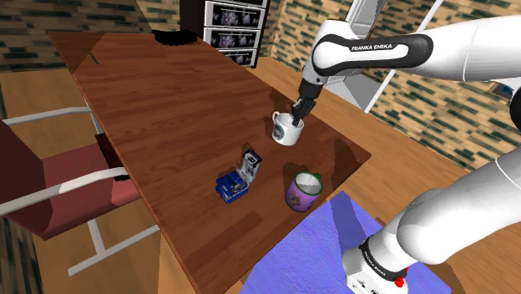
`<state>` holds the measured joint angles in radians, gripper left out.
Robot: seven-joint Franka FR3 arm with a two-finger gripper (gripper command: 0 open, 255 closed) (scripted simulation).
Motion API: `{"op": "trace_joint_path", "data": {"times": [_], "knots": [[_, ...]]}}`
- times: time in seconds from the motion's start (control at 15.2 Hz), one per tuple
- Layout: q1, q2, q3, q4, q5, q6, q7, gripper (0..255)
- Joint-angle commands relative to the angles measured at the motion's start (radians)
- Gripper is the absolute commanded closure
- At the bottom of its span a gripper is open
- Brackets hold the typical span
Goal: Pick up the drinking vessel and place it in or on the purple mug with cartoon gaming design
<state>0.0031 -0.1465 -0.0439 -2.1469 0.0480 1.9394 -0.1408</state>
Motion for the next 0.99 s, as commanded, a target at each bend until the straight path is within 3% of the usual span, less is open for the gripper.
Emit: {"op": "trace_joint_path", "data": {"times": [0.0,0.66,0.92], "knots": [[0.0,-0.006,0.0,0.023,-0.001,-0.028,0.001,255],[0.0,-0.025,0.0,0.129,-0.003,-0.155,0.007,255],[0.009,-0.182,0.017,-0.011,-0.003,-0.17,0.035,255]]}}
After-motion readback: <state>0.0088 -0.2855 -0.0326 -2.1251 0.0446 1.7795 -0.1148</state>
